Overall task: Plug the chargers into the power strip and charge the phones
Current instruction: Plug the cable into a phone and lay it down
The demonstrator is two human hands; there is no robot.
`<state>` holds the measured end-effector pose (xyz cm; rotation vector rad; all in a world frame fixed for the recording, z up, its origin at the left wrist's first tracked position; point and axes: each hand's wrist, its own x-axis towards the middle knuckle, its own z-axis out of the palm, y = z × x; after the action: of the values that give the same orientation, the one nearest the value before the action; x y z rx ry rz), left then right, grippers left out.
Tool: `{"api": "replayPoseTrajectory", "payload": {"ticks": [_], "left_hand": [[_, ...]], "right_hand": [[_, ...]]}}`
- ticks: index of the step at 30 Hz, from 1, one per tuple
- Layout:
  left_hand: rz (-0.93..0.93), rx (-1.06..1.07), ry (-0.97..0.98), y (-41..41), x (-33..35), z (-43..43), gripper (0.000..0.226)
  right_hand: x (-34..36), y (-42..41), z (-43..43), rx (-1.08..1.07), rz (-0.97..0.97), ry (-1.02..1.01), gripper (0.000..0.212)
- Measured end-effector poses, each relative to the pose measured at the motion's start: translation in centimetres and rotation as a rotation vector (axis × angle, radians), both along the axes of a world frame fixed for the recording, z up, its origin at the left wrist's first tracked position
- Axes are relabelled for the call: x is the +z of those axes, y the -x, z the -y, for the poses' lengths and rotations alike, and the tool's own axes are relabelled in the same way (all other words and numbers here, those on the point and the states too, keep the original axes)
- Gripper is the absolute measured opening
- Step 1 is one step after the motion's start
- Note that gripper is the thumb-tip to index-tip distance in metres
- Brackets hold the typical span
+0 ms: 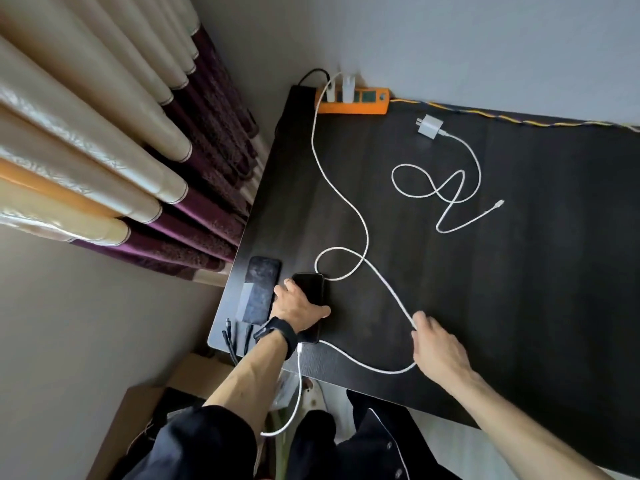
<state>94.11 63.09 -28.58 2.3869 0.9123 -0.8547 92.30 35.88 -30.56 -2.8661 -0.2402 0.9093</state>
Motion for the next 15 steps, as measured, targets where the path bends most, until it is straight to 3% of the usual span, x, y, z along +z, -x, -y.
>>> {"api": "replayPoseTrajectory", "payload": {"ticks": [3,9,12,15], "left_hand": [[0.060,0.024,-0.041,0.4,-0.1,0.4,0.098],[0.232,-0.070,-0.120,1.1,-1.6,0.3,0.099],[0.258,-0.078,-0.106,2.1,-2.3,0.3,0.095],[0.240,-0.087,-0.086,3.2,-2.4,0.4,0.096]], "right_hand": [[0.4,-1.4,1.5,-0.158,0.081,0.009,0.017],[0.7,-4.0,2.6,-0.277,0.159,-0.009,0.035],[0.7,-3.4,2.3,-0.337,0.139,-0.080,0.035],[0.8,-1.5,1.4,-0.297,0.062,-0.093,0.050]]}}
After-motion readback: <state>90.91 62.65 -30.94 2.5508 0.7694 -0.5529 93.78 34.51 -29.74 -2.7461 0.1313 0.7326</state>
